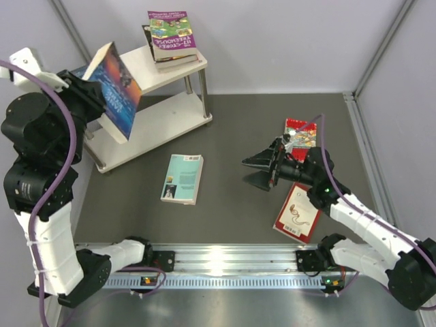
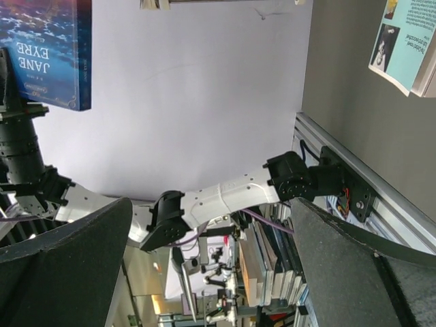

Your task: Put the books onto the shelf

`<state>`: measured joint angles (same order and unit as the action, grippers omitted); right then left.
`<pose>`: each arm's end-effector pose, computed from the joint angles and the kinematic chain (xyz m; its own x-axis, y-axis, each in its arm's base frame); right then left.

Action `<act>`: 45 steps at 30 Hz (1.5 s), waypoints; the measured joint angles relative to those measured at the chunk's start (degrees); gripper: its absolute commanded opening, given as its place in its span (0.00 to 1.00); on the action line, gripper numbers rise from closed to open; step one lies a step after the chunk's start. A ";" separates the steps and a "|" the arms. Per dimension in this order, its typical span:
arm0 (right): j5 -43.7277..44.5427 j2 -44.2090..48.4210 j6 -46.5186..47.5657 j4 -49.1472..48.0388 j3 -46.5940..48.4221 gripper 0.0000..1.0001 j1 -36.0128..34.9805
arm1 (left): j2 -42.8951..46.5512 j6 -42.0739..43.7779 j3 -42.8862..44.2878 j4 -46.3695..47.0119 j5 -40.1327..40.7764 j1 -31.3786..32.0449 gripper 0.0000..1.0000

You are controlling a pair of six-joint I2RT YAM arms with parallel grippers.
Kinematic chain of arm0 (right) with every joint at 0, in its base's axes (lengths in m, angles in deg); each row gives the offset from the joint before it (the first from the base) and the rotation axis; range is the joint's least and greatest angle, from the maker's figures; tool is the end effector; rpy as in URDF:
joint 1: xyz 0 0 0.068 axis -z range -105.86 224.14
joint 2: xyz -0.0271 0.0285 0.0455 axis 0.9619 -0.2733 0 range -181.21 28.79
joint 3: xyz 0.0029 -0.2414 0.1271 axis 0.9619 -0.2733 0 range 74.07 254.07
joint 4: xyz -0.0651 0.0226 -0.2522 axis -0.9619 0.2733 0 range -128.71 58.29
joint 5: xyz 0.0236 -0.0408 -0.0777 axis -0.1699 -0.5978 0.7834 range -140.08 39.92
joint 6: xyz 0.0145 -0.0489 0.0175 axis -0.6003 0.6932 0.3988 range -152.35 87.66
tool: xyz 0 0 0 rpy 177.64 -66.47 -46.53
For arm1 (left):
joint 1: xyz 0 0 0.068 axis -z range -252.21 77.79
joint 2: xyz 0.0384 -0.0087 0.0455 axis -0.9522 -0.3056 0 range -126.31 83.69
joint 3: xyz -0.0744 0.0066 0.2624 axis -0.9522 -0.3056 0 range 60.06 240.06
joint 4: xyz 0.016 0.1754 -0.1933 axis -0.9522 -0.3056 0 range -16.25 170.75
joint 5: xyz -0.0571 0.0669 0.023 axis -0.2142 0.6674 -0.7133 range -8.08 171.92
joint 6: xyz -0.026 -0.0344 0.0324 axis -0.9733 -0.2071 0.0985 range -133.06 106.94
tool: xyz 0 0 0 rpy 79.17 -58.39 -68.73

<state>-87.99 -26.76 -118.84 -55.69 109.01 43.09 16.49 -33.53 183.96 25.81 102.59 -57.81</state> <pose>0.1797 0.1338 0.2946 -0.9338 0.3571 -0.0221 -0.0028 0.0546 0.9985 0.1090 -0.0150 0.5979 0.0660 -0.3547 -0.9326 -0.0917 0.9286 -0.3597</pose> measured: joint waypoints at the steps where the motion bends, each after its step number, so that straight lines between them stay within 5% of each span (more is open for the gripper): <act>1: 0.17 0.39 0.04 0.35 -0.02 0.99 0.00 | 0.48 0.55 -0.42 0.74 2.12 0.00 0.00; 10: 0.70 2.25 0.61 2.67 -0.81 0.99 -0.85 | -1.09 5.92 -3.58 8.11 18.49 -0.04 0.00; 19: 1.05 6.12 1.36 4.74 -2.38 0.99 -1.20 | -11.21 8.48 -3.26 15.56 16.55 -4.33 0.00; 27: 1.20 8.28 1.97 6.47 -3.56 0.99 -1.22 | -10.36 -5.42 -13.60 16.83 0.68 -31.15 0.00; 45: -2.14 0.55 5.66 7.85 -2.49 0.98 -1.22 | 4.44 -32.50 -41.79 24.37 -3.98 -42.38 0.00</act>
<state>-90.13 -26.21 -113.18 -47.84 106.52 41.86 20.93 -66.03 142.17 50.18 98.61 -100.19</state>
